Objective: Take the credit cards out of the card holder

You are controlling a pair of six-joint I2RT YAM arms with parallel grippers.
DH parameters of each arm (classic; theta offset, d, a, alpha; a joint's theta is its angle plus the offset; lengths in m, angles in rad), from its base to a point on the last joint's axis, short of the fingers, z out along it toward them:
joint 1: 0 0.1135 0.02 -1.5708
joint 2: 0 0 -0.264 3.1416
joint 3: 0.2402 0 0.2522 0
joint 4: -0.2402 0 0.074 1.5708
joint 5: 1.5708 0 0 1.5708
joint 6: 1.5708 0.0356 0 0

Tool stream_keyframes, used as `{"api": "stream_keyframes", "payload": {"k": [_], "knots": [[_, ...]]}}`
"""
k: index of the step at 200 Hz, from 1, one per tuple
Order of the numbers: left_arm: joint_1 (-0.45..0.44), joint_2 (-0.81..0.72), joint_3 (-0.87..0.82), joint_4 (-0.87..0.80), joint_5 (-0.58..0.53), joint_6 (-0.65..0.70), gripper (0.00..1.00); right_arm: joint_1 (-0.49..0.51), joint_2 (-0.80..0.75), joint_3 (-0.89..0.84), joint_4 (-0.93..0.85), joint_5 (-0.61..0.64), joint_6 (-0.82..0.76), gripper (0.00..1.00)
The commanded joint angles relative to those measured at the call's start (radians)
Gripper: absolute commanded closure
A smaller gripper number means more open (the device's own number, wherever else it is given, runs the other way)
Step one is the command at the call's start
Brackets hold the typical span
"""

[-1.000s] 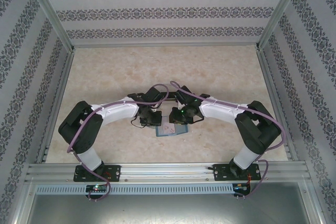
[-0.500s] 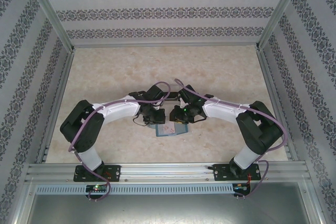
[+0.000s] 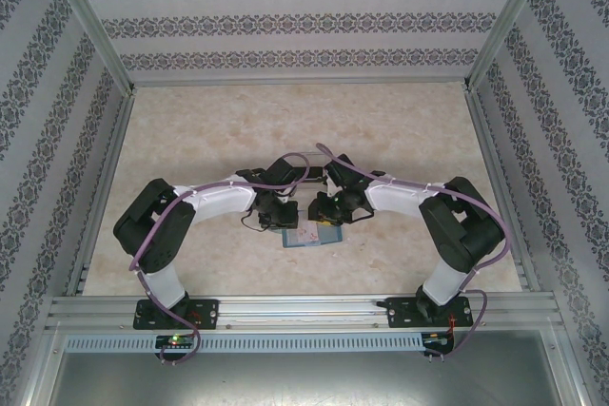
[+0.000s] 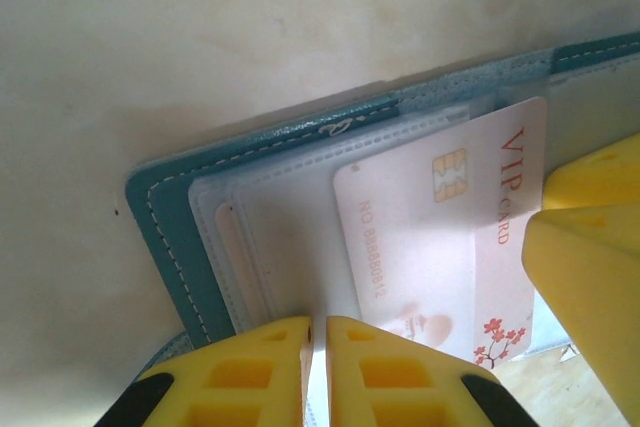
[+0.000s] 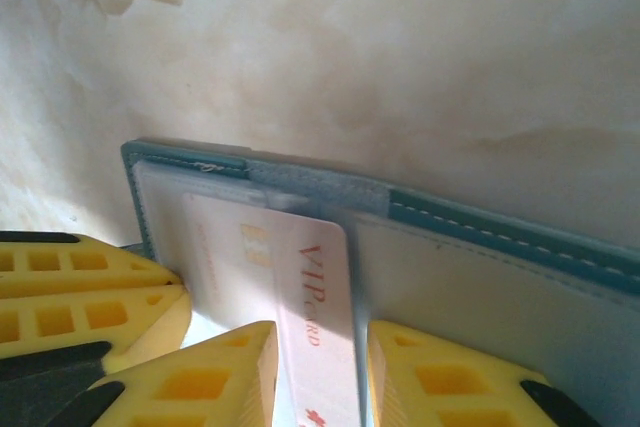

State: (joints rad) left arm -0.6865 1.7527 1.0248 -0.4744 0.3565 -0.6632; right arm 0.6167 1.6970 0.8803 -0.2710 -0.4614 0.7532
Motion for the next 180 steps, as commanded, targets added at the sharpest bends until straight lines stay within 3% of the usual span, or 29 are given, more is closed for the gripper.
{"api": "stream_keyframes", "payload": {"k": [1,112,180], "knots": [[-0.004,0.027,-0.011,-0.049,-0.06,0.01,0.86,-0.013,-0.016,-0.021,-0.002,-0.009,-0.025,0.69],[-0.004,0.025,-0.006,-0.072,-0.07,0.017,0.86,-0.027,0.03,-0.062,0.141,-0.133,-0.02,0.71],[-0.004,0.024,-0.012,-0.073,-0.077,0.016,0.86,-0.071,0.09,-0.163,0.368,-0.258,0.017,0.76]]}}
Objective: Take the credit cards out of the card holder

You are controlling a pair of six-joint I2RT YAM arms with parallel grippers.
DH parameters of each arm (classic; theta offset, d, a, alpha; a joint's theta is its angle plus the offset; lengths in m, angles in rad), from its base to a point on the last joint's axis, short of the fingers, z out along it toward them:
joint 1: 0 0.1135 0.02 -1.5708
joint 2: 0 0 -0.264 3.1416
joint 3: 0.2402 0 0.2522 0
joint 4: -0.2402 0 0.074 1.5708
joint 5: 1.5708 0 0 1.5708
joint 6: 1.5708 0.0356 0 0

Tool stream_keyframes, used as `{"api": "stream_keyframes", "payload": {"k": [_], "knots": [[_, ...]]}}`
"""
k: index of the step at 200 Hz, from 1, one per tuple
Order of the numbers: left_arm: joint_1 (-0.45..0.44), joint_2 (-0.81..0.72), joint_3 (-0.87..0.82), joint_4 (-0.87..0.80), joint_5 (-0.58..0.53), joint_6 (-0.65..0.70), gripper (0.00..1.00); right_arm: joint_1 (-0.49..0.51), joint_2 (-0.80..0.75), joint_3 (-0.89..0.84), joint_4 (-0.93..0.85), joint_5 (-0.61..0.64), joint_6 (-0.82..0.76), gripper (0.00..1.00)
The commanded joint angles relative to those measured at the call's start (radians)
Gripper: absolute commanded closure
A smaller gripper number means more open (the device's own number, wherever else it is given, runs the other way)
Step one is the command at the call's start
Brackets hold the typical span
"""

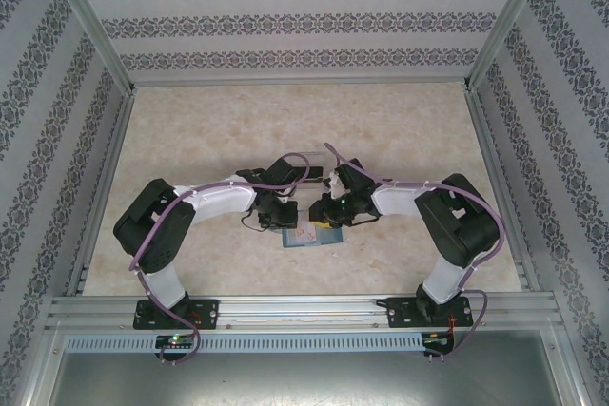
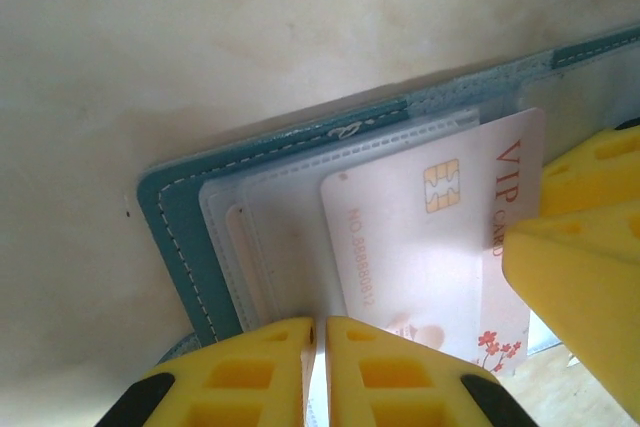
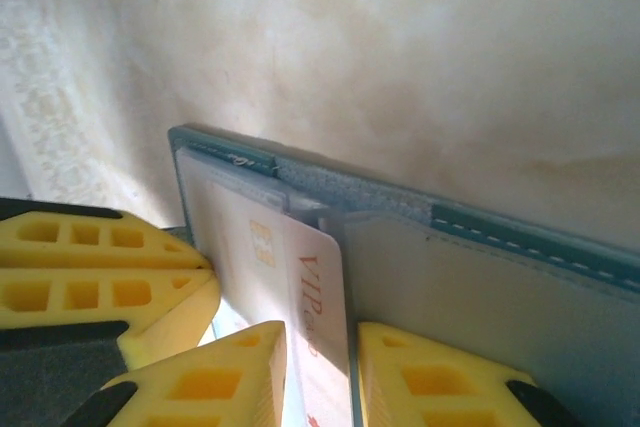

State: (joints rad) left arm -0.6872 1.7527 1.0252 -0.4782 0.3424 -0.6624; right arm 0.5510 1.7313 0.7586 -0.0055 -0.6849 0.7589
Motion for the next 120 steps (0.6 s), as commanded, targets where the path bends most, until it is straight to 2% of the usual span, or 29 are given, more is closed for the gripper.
{"api": "stream_keyframes", "payload": {"k": [1,80,120], "knots": [[-0.003,0.024,-0.012,-0.069,-0.063,0.015,0.86,-0.005,0.056,-0.043,0.105,-0.035,0.011,0.76],[-0.003,0.017,-0.014,-0.081,-0.075,0.018,0.86,-0.012,0.039,-0.059,0.072,0.019,-0.002,0.92],[0.0,0.011,-0.014,-0.1,-0.098,0.03,0.86,-0.038,-0.028,-0.073,0.001,0.053,-0.037,0.93]]}}
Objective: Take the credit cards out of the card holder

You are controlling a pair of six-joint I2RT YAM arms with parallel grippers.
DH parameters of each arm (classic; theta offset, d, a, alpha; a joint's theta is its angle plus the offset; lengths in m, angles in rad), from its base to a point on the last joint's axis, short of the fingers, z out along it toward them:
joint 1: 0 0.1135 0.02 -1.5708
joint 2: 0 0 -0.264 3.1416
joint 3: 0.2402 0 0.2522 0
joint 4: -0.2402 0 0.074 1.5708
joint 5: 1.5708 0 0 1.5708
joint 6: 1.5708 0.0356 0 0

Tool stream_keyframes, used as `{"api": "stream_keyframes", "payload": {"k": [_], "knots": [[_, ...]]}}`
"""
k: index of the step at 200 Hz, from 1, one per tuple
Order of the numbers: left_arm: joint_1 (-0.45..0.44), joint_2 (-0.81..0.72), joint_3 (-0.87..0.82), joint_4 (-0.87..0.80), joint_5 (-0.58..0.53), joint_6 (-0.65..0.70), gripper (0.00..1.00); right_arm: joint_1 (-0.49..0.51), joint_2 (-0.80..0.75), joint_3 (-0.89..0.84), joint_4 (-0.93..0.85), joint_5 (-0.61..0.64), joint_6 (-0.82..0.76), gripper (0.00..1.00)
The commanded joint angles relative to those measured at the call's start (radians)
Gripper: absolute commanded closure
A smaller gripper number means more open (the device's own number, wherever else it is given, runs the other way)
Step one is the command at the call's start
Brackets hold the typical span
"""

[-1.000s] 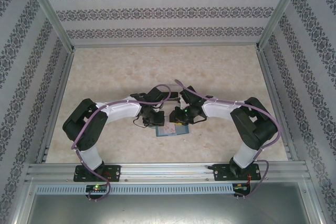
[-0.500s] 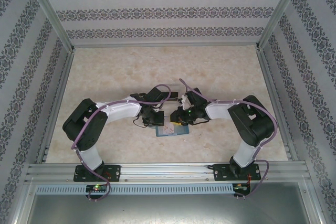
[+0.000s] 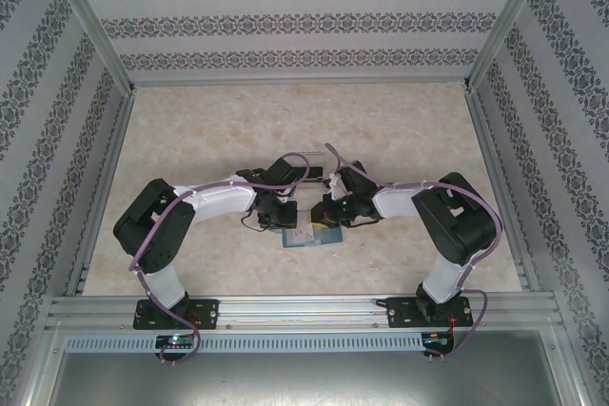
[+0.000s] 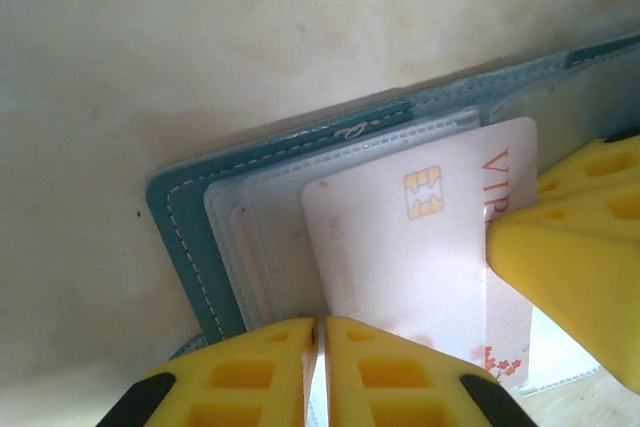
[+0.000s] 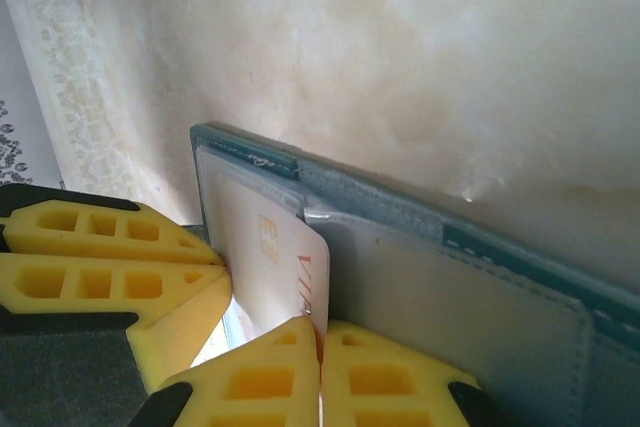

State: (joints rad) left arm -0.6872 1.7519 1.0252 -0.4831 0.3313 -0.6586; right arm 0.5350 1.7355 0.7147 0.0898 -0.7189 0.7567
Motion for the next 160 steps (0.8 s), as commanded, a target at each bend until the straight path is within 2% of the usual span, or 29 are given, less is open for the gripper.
{"api": "stream_keyframes", "payload": {"k": [1,72,106,160], "knots": [[0.0,0.012,-0.014,-0.095,-0.088,0.027,0.86,-0.022,-0.034,-0.029,-0.097,0.088,-0.036,0.93],[0.006,0.009,-0.005,-0.126,-0.124,0.053,0.86,-0.059,-0.163,-0.019,-0.241,0.131,-0.098,0.96],[0.008,0.0,0.009,-0.13,-0.122,0.072,0.86,-0.062,-0.242,0.009,-0.354,0.196,-0.136,0.97],[0.008,-0.042,0.042,-0.122,-0.109,0.097,0.85,-0.065,-0.352,0.055,-0.431,0.203,-0.157,0.99]]}}
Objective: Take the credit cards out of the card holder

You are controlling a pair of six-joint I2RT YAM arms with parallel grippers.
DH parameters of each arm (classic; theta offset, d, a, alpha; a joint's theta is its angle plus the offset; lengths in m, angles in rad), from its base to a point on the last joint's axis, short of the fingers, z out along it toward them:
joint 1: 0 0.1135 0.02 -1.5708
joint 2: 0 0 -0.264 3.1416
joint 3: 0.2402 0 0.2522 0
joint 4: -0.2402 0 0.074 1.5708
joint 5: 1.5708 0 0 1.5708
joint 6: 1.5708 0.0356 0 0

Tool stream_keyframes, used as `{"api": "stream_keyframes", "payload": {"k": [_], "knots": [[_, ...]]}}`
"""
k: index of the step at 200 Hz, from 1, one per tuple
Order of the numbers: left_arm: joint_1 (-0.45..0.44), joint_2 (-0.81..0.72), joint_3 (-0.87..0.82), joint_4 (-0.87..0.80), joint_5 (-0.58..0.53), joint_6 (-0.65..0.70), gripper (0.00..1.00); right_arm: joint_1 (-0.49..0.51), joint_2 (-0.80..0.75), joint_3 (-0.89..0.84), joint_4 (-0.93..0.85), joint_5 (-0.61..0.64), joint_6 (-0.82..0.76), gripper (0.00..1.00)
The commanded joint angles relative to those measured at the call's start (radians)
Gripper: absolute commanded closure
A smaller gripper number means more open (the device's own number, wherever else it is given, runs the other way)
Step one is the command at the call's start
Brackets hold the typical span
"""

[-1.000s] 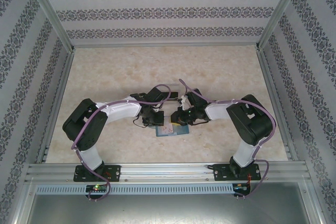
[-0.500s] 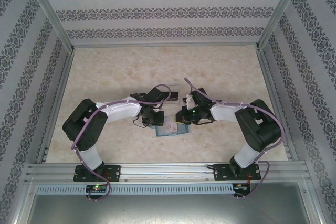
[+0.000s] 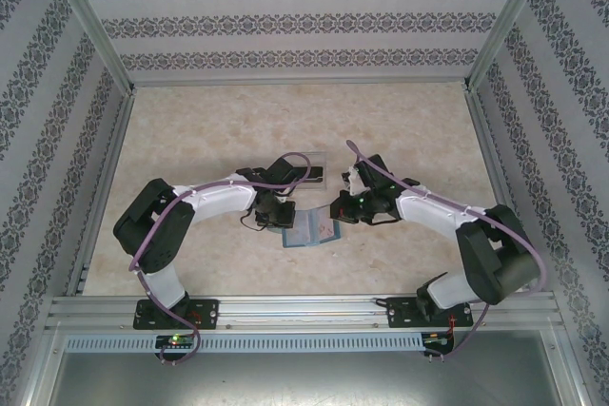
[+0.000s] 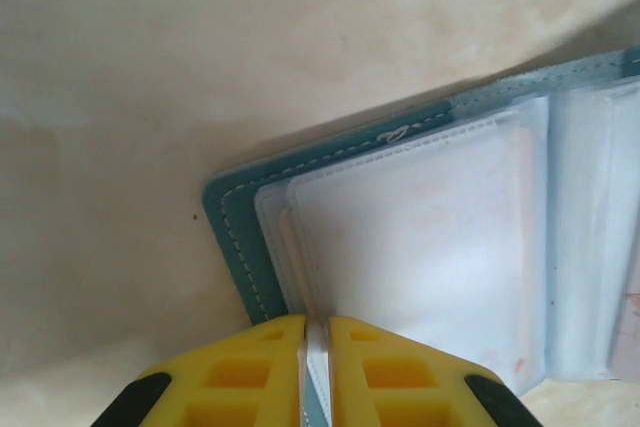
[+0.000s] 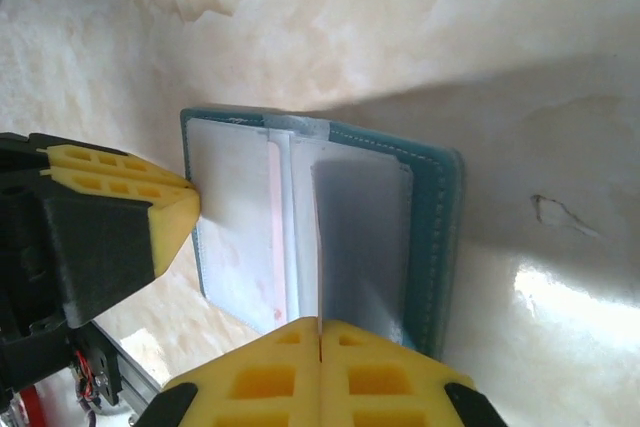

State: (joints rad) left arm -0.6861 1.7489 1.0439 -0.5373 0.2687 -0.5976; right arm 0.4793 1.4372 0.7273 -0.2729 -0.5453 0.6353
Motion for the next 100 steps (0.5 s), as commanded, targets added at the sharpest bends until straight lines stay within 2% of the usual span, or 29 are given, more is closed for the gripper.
{"api": "stream_keyframes", "payload": {"k": [1,28,68,83,100], "knots": [[0.007,-0.04,0.024,-0.067,-0.046,0.036,0.85,-0.009,-0.056,0.043,-0.07,0.03,-0.036,0.99],[0.007,-0.069,0.047,-0.079,-0.058,0.035,0.84,-0.008,-0.097,0.092,-0.11,0.044,-0.1,1.0],[0.049,-0.131,0.022,-0.065,-0.049,0.012,0.83,-0.006,-0.091,0.217,-0.204,0.1,-0.378,1.0],[0.081,-0.156,-0.01,-0.048,-0.024,0.006,0.82,0.005,-0.079,0.269,-0.231,0.077,-0.569,1.0],[0.113,-0.177,-0.038,-0.035,0.004,0.006,0.82,0.035,-0.058,0.334,-0.285,0.118,-0.794,1.0]]}}
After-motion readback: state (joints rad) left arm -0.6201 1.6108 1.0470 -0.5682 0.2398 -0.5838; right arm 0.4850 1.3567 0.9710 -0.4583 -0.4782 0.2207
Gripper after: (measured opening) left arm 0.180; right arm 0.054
